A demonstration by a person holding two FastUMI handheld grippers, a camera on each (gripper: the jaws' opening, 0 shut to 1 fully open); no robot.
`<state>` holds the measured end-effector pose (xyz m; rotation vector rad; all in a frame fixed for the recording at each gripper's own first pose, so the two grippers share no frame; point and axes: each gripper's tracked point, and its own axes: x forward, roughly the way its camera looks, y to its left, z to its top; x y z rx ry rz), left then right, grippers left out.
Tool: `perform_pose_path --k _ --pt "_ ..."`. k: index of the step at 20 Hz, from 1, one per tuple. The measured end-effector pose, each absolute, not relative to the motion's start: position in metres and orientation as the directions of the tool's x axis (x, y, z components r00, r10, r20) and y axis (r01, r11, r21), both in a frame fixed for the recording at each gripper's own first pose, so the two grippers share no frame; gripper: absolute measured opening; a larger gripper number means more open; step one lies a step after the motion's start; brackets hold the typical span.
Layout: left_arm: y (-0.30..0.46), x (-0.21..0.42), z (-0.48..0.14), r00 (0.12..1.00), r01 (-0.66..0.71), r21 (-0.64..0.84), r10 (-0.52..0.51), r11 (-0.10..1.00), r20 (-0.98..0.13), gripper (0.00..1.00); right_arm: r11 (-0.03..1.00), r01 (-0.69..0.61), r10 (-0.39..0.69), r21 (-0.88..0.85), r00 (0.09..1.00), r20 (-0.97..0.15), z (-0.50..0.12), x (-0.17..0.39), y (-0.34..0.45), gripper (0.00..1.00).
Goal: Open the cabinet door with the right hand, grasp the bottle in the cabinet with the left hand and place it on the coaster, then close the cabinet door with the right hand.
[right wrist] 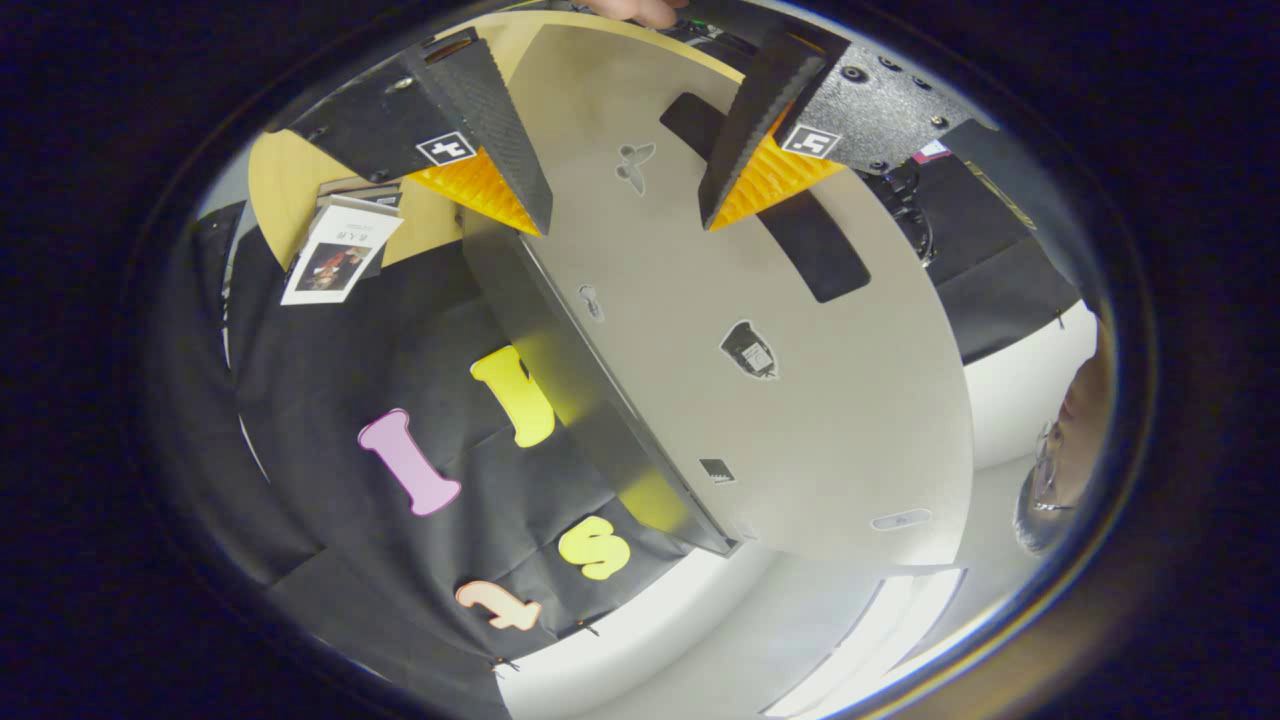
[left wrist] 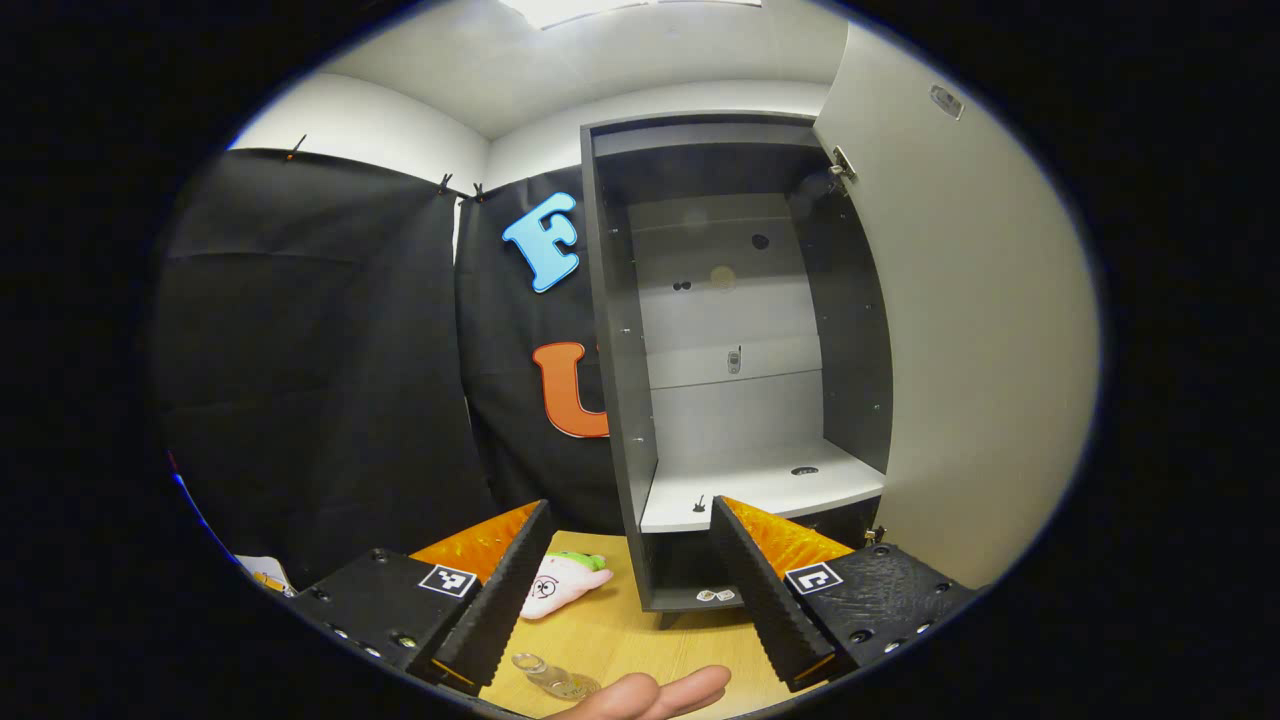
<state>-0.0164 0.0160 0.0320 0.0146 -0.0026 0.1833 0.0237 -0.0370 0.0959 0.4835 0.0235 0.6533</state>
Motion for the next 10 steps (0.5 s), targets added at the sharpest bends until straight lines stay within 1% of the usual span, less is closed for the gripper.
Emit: perform_pose_path --k 5,10 --pt "0.024 -0.013 0.021 0.986 -0.168 -0.013 0.168 0.986 -0.02 0.96 0.637 -0.609 0.647 0.473 0.756 0.102 0.085 0.039 -0.003 0.96" --pt "0.045 -0.015 0.009 0.981 -0.193 -0.031 0.192 0.981 -0.041 0.96 0.629 -0.625 0.664 0.463 0.741 0.098 0.086 0.034 0.017 0.96"
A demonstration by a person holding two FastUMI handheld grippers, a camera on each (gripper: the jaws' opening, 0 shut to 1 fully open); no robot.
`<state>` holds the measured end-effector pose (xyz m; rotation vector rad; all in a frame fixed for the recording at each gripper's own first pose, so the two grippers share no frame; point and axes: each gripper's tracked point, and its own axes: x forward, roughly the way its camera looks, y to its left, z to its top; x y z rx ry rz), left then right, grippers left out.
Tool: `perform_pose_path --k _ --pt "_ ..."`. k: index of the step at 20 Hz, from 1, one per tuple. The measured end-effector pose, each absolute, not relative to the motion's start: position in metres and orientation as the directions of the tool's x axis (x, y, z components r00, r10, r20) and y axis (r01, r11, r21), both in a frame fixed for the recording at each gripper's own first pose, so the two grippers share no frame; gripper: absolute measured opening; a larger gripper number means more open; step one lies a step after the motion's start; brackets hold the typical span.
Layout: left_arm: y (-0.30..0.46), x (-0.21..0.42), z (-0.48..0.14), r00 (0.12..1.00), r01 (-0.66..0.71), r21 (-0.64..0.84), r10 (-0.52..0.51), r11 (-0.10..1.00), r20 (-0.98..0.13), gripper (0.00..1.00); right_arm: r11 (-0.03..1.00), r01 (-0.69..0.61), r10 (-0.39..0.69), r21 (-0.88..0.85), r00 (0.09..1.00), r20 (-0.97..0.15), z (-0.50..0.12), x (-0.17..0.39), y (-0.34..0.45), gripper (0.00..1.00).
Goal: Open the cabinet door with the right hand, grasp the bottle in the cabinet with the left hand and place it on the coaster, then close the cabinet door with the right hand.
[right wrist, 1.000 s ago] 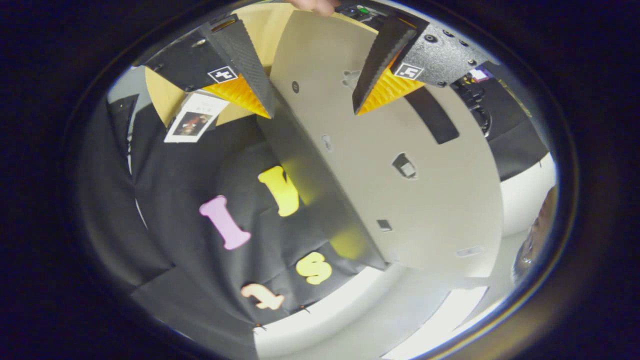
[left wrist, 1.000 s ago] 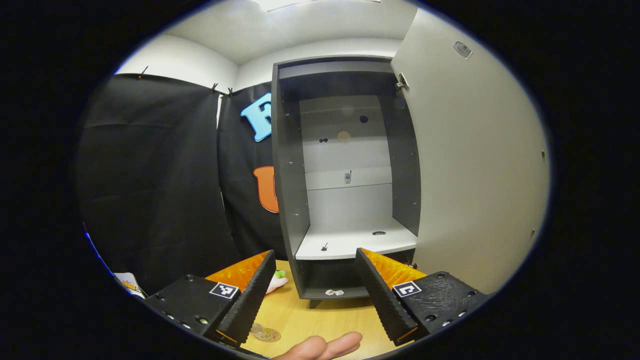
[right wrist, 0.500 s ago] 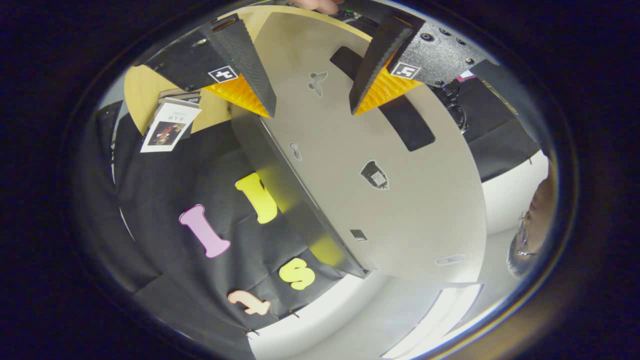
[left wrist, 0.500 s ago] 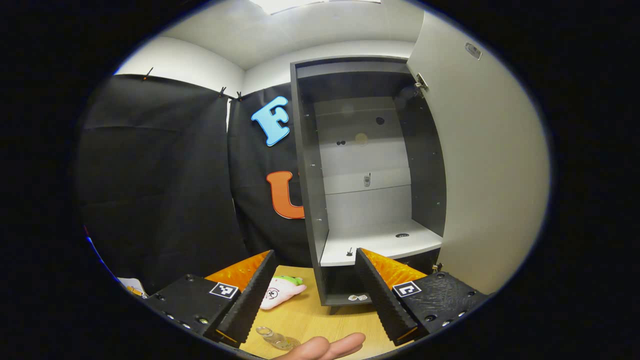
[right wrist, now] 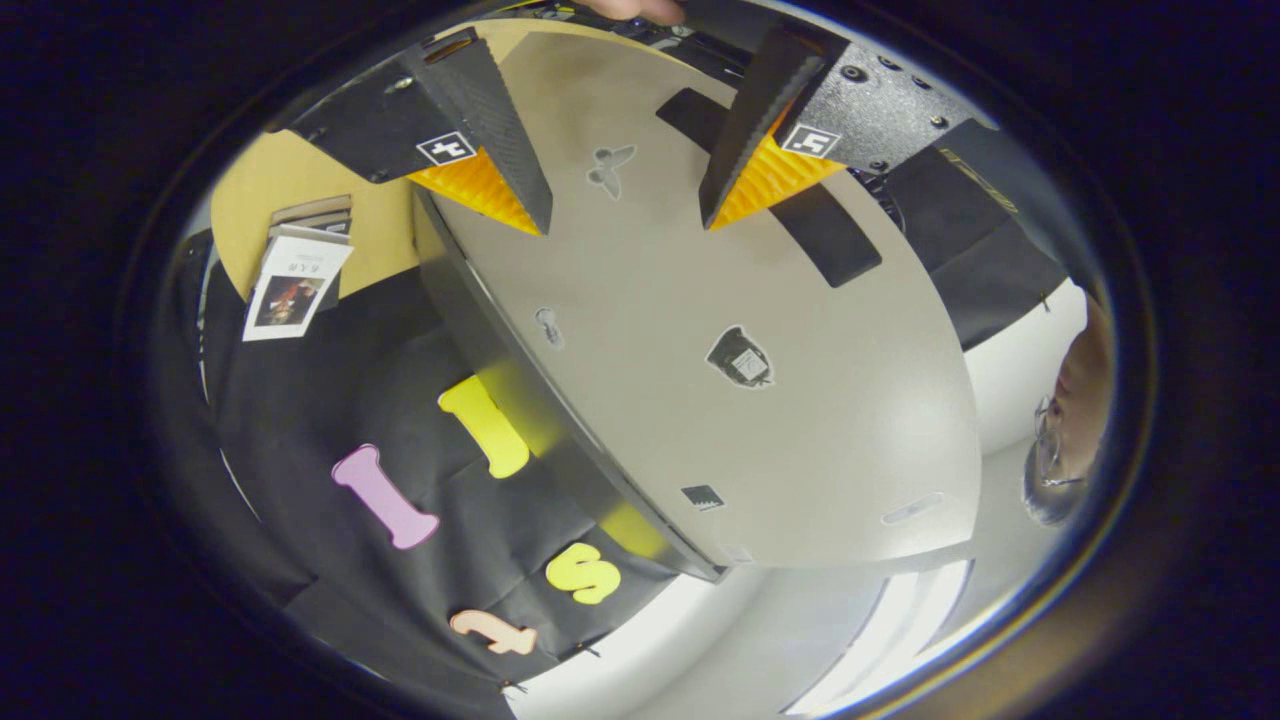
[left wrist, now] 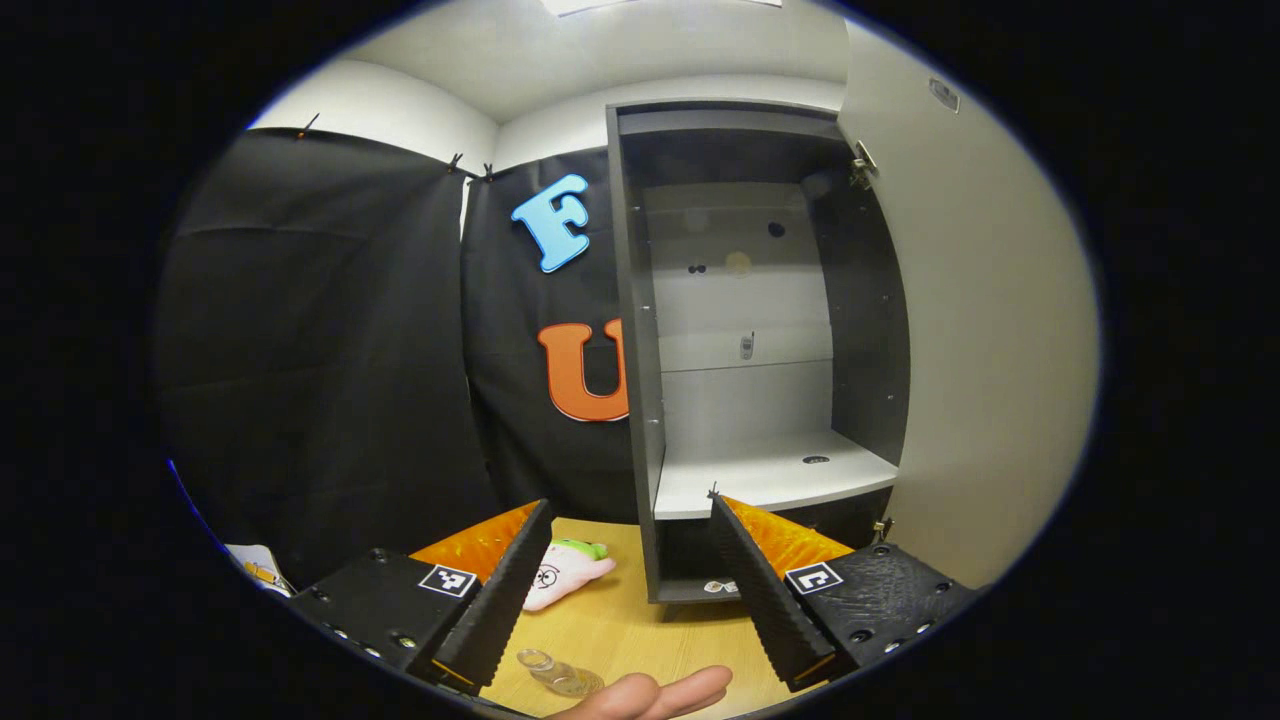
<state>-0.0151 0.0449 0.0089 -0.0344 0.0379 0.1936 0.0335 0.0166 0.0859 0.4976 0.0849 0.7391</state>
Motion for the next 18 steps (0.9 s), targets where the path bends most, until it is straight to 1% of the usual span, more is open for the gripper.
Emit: perform_pose_path --k 5,8,11,15,18 --pt "0.062 -0.02 -0.002 0.972 -0.228 -0.074 0.222 0.971 -0.082 0.96 0.612 -0.635 0.685 0.472 0.724 0.086 0.091 0.026 0.035 0.95" --pt "0.067 -0.021 -0.001 0.969 -0.24 -0.075 0.235 0.968 -0.075 0.96 0.599 -0.637 0.693 0.485 0.716 0.083 0.092 0.024 0.045 0.95" --pt "0.073 -0.026 -0.001 0.969 -0.241 -0.064 0.236 0.968 -0.07 0.96 0.585 -0.643 0.697 0.494 0.71 0.098 0.096 0.026 0.054 0.95" --pt "0.084 -0.032 -0.009 0.964 -0.258 -0.06 0.252 0.964 -0.088 0.96 0.523 -0.661 0.719 0.539 0.681 0.137 0.108 0.034 0.068 0.95" --pt "0.091 -0.034 -0.014 0.959 -0.27 -0.058 0.264 0.961 -0.102 0.96 0.511 -0.675 0.73 0.532 0.668 0.145 0.11 0.034 0.071 0.95"
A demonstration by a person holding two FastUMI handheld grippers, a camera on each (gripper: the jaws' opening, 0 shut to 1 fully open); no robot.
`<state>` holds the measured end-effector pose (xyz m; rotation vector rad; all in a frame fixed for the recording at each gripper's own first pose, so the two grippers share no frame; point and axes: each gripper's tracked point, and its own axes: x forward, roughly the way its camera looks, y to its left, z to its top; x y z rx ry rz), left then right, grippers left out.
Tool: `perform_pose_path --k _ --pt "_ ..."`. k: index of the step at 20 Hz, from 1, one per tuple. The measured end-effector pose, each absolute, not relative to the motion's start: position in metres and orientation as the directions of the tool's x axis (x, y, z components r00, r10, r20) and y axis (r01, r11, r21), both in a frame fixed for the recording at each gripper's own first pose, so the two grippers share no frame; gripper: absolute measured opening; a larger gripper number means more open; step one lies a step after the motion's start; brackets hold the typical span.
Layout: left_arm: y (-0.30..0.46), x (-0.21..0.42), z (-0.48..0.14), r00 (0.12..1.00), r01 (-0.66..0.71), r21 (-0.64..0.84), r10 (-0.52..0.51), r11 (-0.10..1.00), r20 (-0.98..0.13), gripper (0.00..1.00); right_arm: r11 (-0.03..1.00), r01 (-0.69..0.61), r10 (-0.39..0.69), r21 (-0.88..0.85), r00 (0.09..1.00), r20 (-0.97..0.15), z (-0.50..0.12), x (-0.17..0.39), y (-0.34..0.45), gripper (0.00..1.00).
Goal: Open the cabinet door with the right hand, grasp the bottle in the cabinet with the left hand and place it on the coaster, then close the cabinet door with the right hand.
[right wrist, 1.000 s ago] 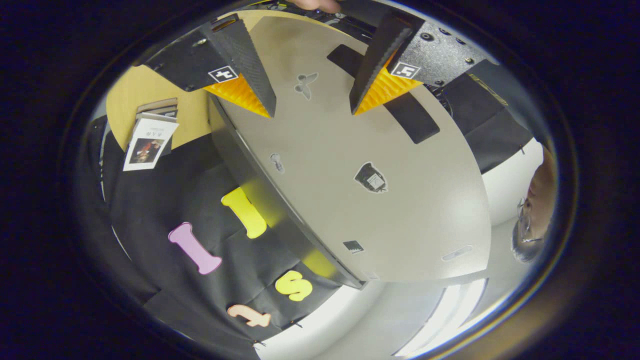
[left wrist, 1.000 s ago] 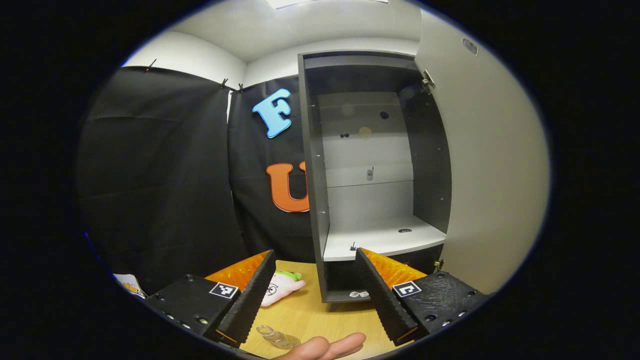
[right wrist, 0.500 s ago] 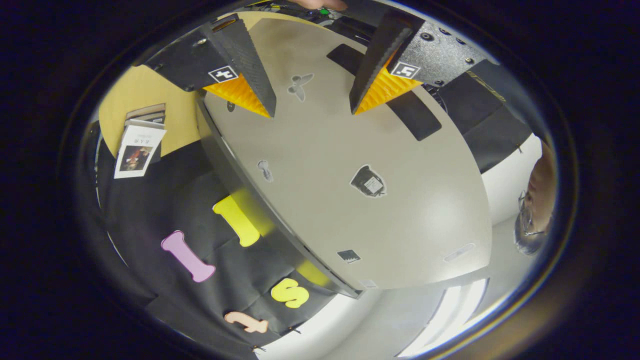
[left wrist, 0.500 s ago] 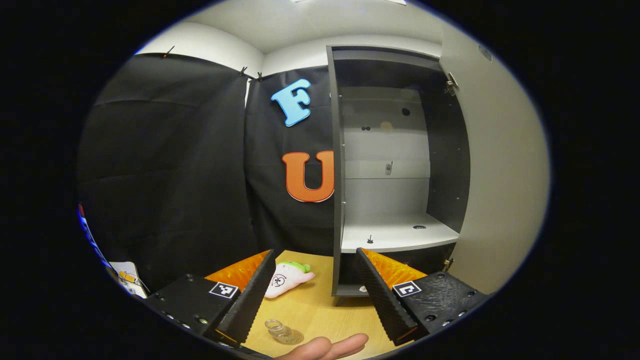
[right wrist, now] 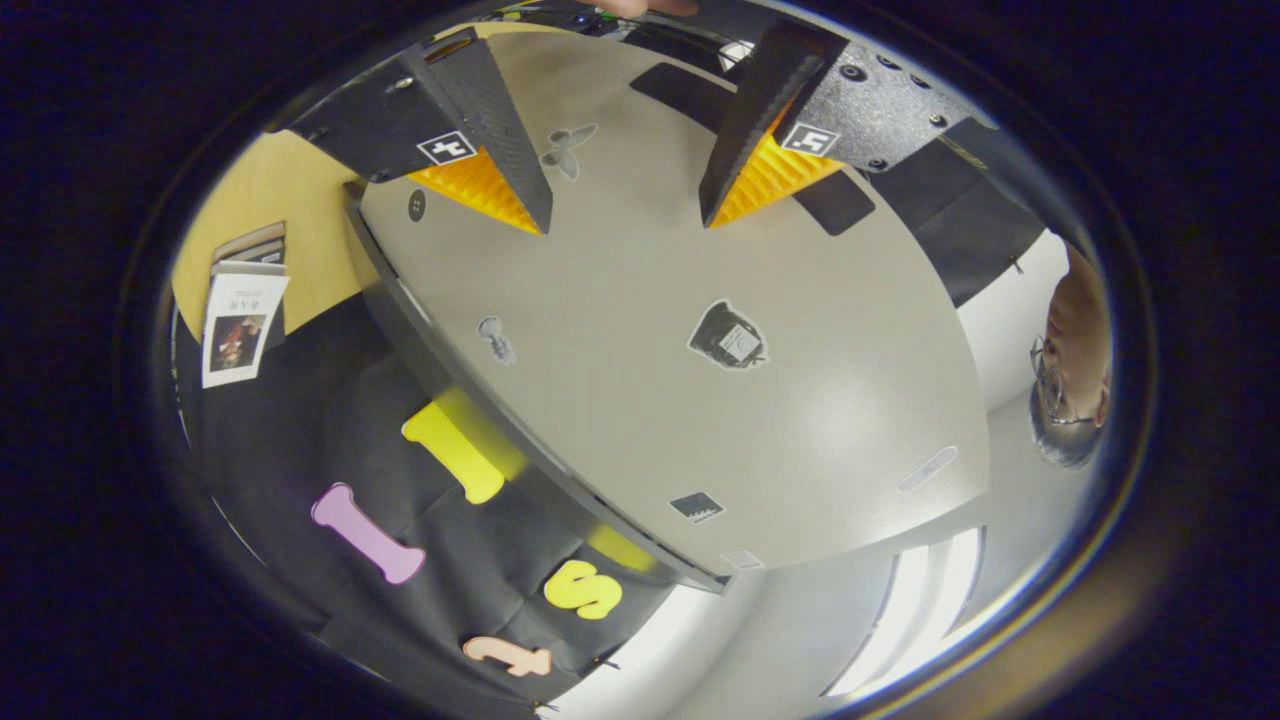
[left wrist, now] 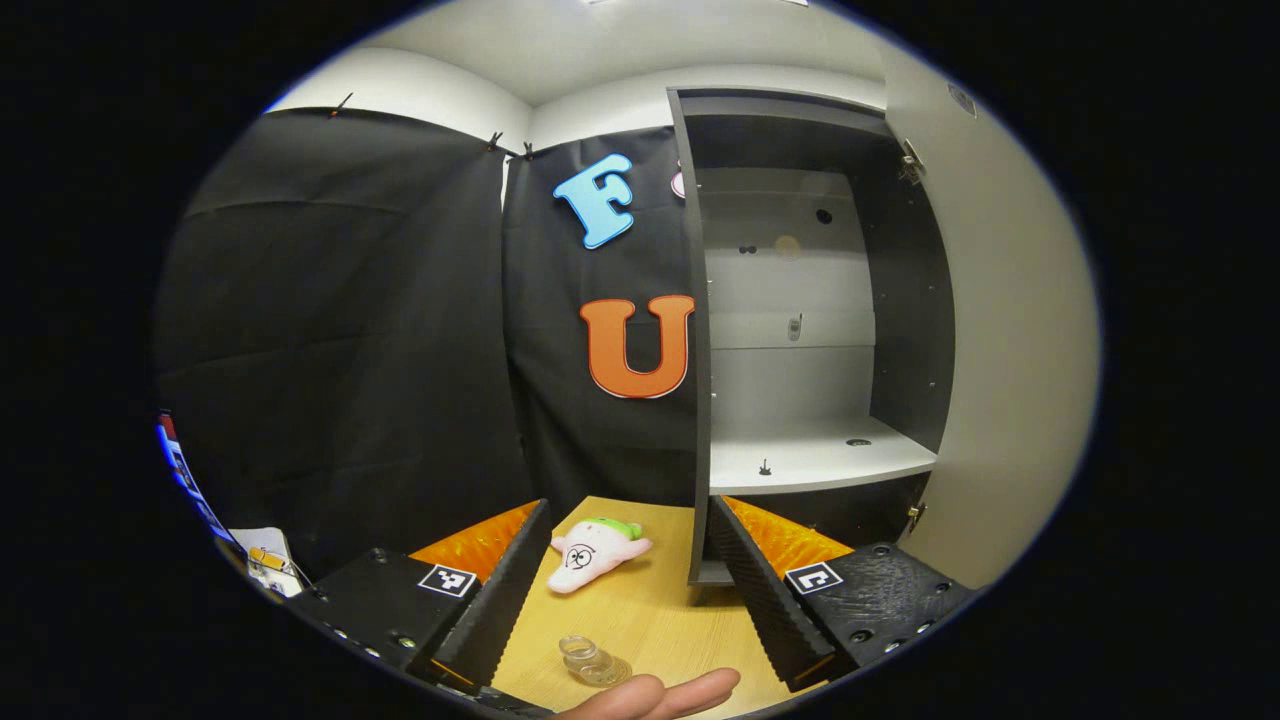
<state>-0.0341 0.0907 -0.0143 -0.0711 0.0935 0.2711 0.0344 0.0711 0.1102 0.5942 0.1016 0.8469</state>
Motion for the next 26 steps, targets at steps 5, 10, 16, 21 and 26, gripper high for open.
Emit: perform_pose_path --k 5,10,16,21,26 --pt "0.102 -0.032 -0.017 0.955 -0.285 -0.055 0.278 0.957 -0.105 0.96 0.486 -0.697 0.76 0.528 0.635 0.139 0.111 0.039 0.092 0.95" --pt "0.108 -0.03 -0.021 0.952 -0.291 -0.066 0.283 0.954 -0.116 0.96 0.46 -0.692 0.783 0.556 0.611 0.113 0.109 0.045 0.105 0.95" --pt "0.123 -0.031 -0.025 0.944 -0.315 -0.049 0.308 0.948 -0.115 0.96 0.467 -0.708 0.795 0.53 0.598 0.099 0.11 0.054 0.118 0.95" --pt "0.132 -0.029 -0.029 0.939 -0.329 -0.046 0.322 0.943 -0.123 0.96 0.453 -0.712 0.807 0.536 0.584 0.093 0.112 0.058 0.127 0.95" --pt "0.136 -0.026 -0.036 0.936 -0.334 -0.047 0.325 0.941 -0.133 0.96 0.452 -0.722 0.815 0.524 0.572 0.086 0.113 0.059 0.132 0.95"
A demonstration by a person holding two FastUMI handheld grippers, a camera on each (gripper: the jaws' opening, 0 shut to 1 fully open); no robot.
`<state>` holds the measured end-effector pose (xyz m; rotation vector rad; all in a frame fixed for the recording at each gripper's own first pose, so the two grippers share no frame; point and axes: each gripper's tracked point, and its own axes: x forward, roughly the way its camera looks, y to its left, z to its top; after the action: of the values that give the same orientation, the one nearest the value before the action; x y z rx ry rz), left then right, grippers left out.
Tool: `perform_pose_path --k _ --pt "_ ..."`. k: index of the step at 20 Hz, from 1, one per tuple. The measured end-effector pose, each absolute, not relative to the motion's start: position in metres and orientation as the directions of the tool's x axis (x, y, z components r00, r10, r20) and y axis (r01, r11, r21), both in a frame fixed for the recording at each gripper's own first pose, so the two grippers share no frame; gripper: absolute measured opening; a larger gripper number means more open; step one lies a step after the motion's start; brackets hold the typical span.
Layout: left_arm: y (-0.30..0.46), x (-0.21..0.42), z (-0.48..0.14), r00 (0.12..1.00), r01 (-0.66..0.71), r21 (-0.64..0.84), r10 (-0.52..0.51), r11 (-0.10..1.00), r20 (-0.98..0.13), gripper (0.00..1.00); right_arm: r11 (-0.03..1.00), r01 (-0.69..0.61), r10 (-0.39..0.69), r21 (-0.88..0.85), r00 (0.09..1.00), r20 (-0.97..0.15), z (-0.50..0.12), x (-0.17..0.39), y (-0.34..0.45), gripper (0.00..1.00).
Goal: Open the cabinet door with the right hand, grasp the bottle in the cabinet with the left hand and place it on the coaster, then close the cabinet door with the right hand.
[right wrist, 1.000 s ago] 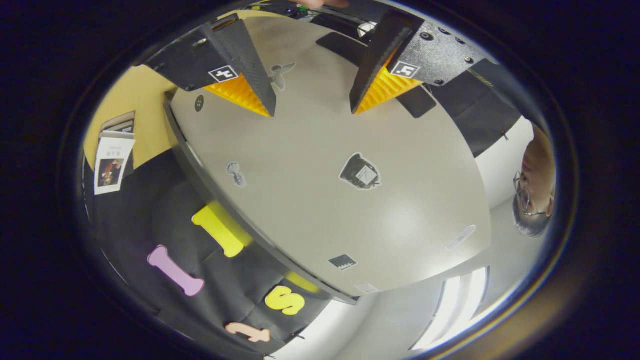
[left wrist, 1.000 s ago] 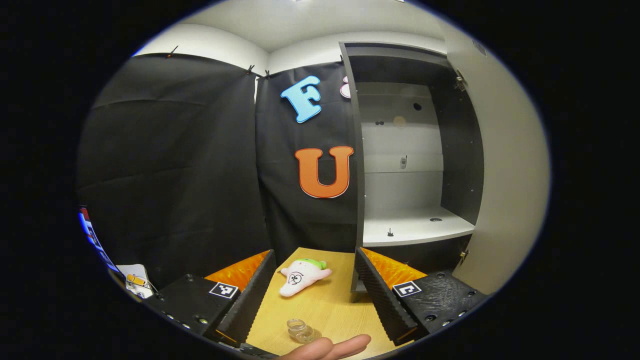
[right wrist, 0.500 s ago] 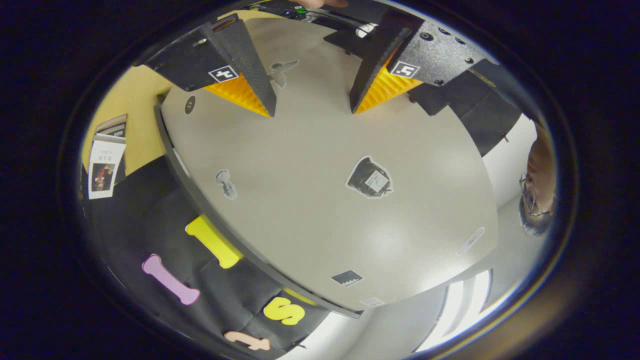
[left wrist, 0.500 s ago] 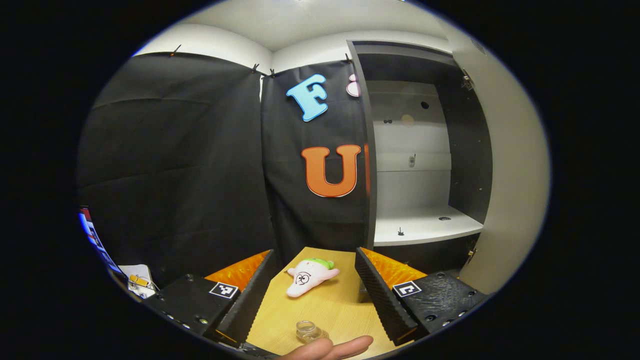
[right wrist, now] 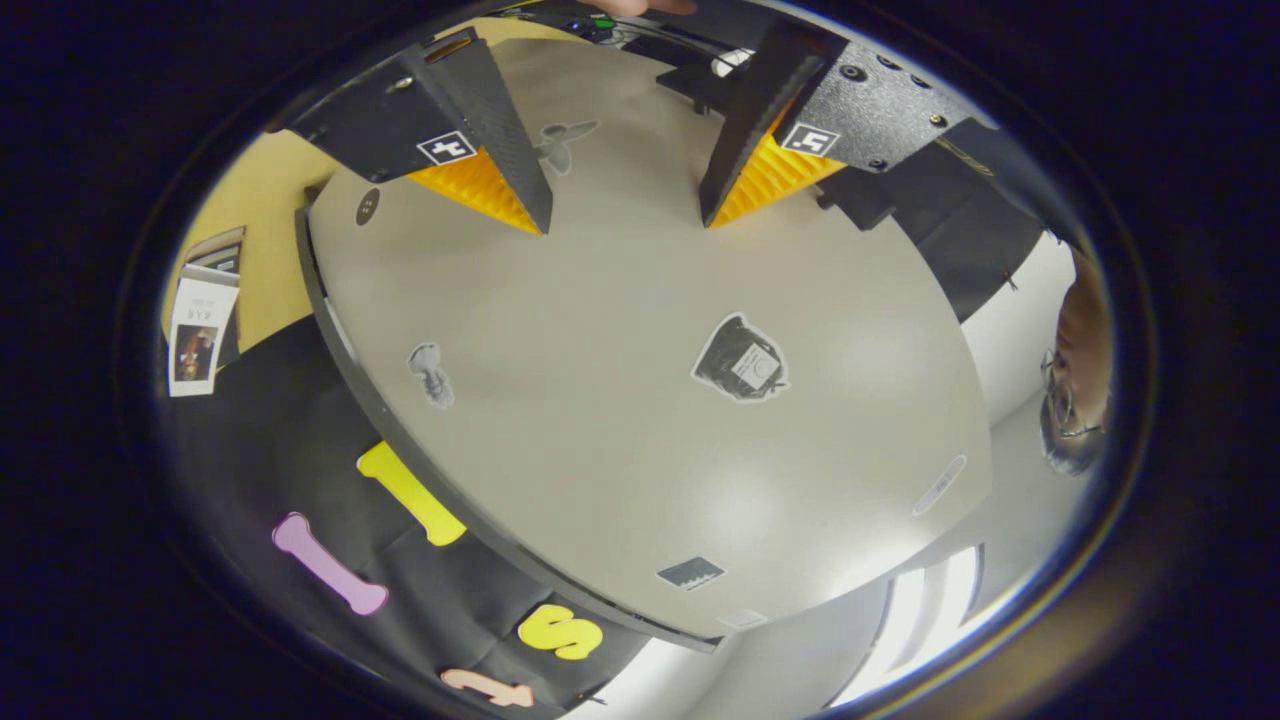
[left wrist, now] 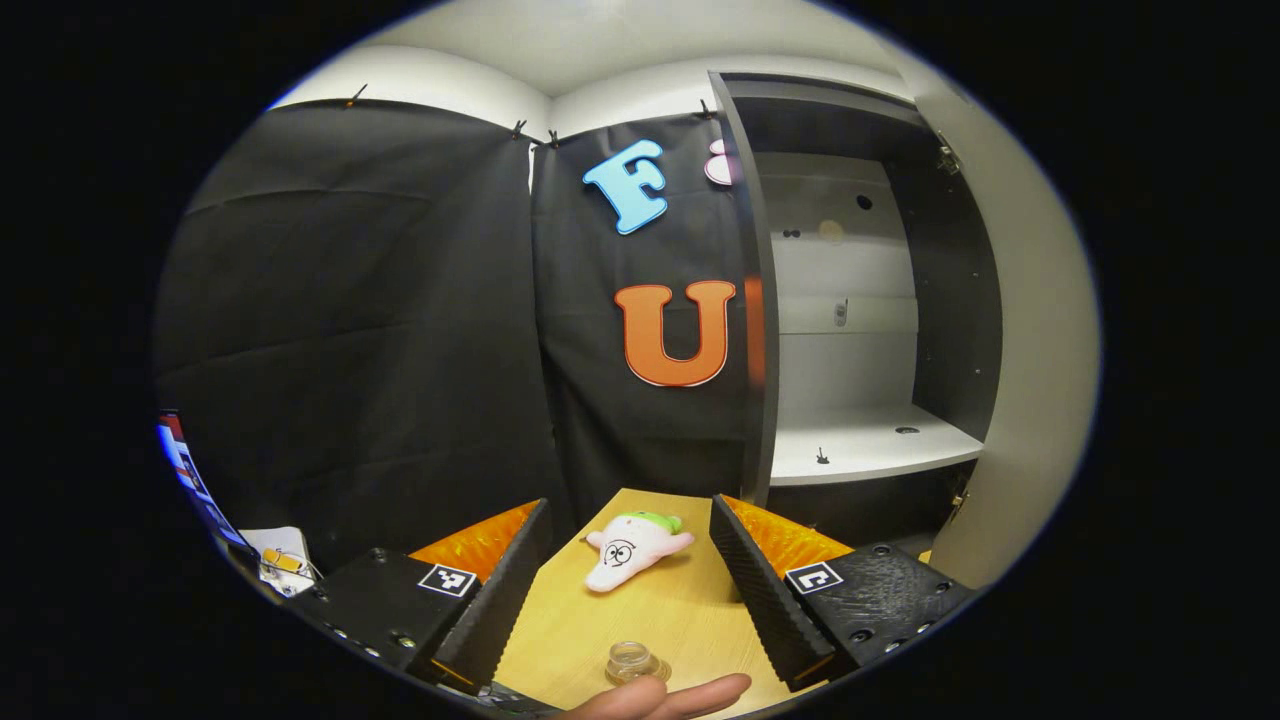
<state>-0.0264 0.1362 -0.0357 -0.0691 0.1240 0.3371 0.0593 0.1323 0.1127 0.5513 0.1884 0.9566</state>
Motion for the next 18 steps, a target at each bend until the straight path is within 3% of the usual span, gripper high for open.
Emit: perform_pose_path --k 18 --pt "0.164 -0.026 -0.053 0.916 -0.374 0.003 0.37 0.927 -0.154 0.96 0.412 -0.739 0.855 0.533 0.515 0.054 0.104 0.078 0.16 0.95"
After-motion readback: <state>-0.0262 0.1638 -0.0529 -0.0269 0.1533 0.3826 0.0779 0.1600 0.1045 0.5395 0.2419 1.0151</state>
